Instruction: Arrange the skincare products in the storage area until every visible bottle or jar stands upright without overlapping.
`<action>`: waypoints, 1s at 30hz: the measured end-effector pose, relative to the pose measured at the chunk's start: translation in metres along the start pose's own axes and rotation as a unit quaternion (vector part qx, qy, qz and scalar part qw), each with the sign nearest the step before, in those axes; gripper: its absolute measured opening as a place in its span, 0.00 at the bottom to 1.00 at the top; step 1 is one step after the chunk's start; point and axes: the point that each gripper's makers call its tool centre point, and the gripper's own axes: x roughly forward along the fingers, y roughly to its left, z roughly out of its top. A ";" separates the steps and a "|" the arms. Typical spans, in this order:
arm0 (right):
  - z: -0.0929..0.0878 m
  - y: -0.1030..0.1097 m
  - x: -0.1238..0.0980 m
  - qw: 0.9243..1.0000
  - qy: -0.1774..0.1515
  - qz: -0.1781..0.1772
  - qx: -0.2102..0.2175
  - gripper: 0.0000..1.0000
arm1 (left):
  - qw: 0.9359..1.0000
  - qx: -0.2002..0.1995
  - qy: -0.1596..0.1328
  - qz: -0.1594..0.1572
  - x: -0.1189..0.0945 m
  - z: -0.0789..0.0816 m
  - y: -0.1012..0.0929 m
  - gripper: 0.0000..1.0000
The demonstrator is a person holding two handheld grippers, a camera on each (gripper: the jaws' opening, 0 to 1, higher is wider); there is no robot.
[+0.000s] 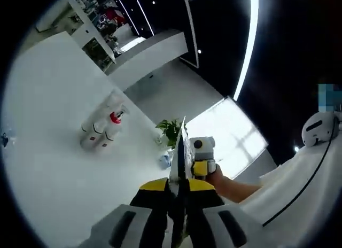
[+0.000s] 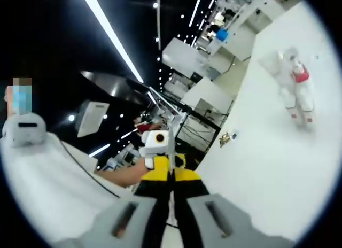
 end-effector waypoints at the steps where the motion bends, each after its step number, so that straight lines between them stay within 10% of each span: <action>1: 0.000 -0.004 0.000 1.000 -0.003 -0.004 0.005 0.00 | 1.000 -0.003 -0.004 -0.013 0.000 0.001 -0.005 0.03; 8: 0.012 -0.001 -0.001 0.999 -0.040 0.009 0.006 0.01 | 1.000 -0.018 -0.021 -0.010 0.003 0.006 -0.008 0.01; 17: 0.001 0.005 0.017 0.998 -0.049 0.019 0.018 0.16 | 0.987 -0.077 -0.133 -0.035 -0.005 0.045 -0.012 0.01; 30: 0.004 0.004 0.033 0.994 -0.093 0.023 0.052 0.00 | 0.987 -0.092 -0.133 -0.020 -0.001 0.035 -0.008 0.01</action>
